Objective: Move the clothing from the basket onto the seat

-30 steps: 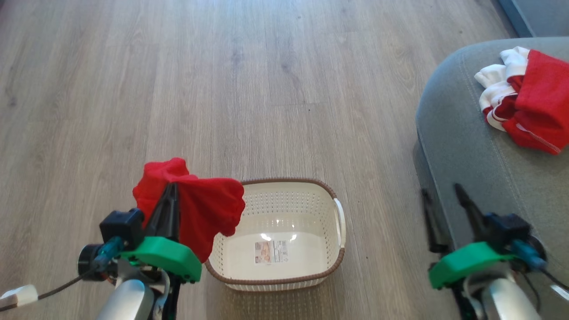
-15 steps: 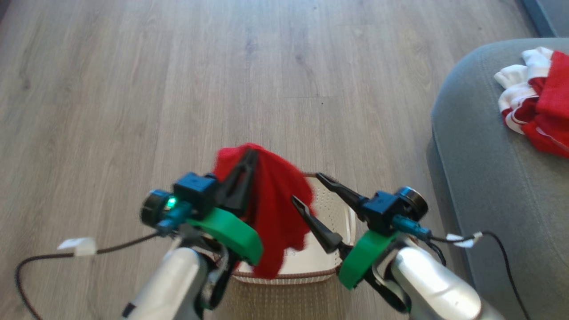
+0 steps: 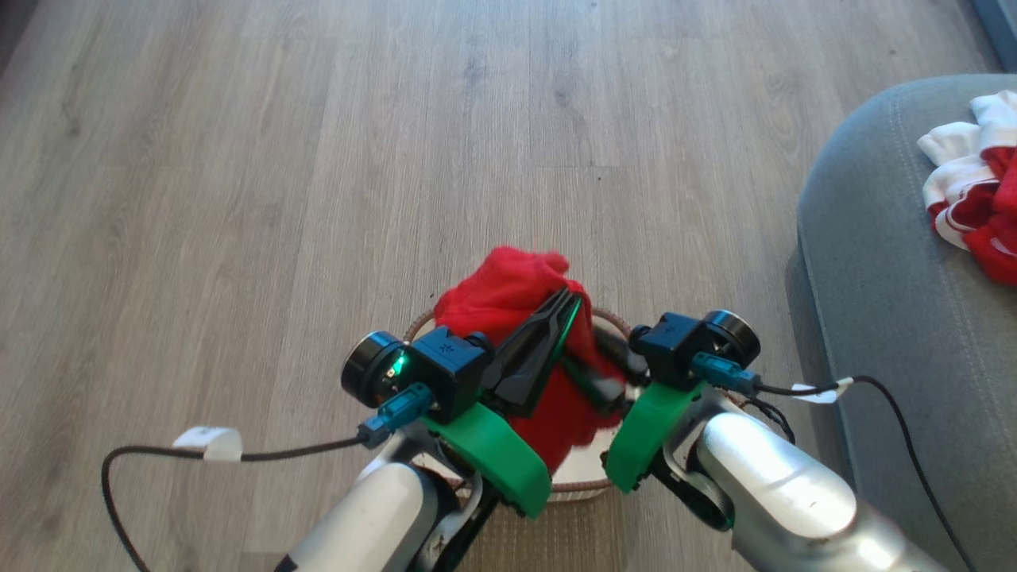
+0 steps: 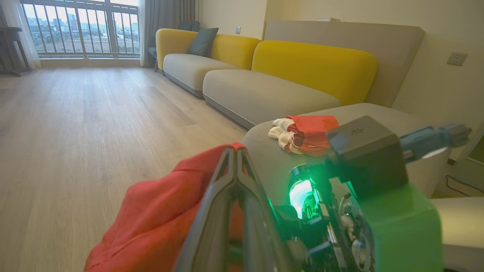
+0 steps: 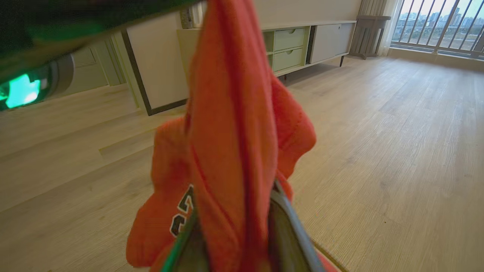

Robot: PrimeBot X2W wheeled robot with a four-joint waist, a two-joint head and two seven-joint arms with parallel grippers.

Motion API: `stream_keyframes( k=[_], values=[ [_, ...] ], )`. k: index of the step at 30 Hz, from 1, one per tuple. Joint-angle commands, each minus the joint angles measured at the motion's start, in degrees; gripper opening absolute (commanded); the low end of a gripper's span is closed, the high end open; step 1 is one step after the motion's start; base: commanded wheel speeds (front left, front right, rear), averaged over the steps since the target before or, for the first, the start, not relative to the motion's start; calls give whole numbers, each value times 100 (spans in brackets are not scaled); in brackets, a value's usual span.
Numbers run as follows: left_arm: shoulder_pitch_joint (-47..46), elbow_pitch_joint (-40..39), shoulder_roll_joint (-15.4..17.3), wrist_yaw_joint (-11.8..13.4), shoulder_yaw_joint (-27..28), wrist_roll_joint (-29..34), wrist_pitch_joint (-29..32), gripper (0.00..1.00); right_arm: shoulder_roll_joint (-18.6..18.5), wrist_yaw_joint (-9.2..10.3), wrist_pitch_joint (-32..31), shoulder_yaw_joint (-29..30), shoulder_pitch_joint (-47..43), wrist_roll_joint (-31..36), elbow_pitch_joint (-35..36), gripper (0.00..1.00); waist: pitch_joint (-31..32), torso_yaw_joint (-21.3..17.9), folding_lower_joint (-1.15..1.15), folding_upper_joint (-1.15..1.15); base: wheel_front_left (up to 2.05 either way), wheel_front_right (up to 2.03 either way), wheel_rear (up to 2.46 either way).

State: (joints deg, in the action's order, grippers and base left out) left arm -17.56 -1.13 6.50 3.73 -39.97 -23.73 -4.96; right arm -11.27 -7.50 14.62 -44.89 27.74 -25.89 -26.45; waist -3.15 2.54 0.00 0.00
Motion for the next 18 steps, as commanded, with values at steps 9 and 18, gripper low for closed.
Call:
stream_keyframes(
  k=[9,18],
  values=[
    [-292,-44,112,125,336,-4,-114,100,-3,1,38,449,230,-107,279,0,-174,-170,0,0,0,0,0],
    [-312,577,129,55,375,-6,-510,100,-184,1,38,1052,152,58,616,0,-393,-914,0,0,0,0,0]
  ],
)
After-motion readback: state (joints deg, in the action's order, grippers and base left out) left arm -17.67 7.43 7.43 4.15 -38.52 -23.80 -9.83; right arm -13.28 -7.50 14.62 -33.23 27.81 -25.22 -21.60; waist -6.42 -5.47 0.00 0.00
